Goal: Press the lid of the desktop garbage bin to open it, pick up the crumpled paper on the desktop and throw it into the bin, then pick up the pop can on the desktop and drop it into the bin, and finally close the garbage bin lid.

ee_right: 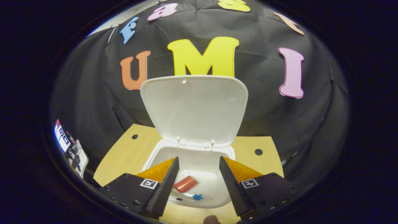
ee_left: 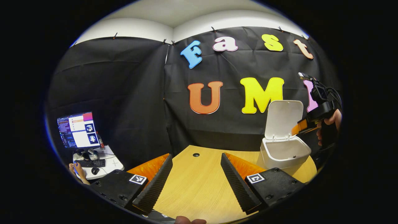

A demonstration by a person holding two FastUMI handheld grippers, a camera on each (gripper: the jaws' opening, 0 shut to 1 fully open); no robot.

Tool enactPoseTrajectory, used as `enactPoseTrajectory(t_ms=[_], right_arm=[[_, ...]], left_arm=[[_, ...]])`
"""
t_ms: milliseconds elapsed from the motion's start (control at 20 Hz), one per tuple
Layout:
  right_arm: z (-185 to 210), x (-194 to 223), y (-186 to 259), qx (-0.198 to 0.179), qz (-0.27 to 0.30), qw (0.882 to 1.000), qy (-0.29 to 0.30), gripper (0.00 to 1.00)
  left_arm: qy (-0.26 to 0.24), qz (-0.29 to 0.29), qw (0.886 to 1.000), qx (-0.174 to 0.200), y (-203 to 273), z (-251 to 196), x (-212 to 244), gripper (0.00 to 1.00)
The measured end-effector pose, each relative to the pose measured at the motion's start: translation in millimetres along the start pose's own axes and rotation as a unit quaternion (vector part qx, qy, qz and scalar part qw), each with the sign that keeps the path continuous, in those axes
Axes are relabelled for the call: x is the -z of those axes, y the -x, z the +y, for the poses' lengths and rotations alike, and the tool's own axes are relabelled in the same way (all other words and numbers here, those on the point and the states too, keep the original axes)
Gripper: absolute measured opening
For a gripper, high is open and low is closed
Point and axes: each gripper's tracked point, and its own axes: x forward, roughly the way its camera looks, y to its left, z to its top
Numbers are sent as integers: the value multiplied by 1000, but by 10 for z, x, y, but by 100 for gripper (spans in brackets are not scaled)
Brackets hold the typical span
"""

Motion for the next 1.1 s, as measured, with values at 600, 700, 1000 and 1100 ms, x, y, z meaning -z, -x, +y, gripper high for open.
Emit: enactPoseTrajectory(t_ms=[600, 700, 1000, 1100], right_arm=[[126, -968, 693, 16, -121, 992, -14, 89], [116, -1164, 715, 25, -145, 989, -12, 92], [95, -1512, 470, 30, -169, 985, -17, 92], [96, -1553, 336, 31, -166, 986, -13, 92]], left_arm=[[10, -3, 999, 33, -113, -197, 13, 100], [10, -1, 1000, 29, -143, -194, 19, 100], [7, -3, 1000, 14, -228, -176, 11, 100], [4, -1, 1000, 14, -239, -201, -6, 100]])
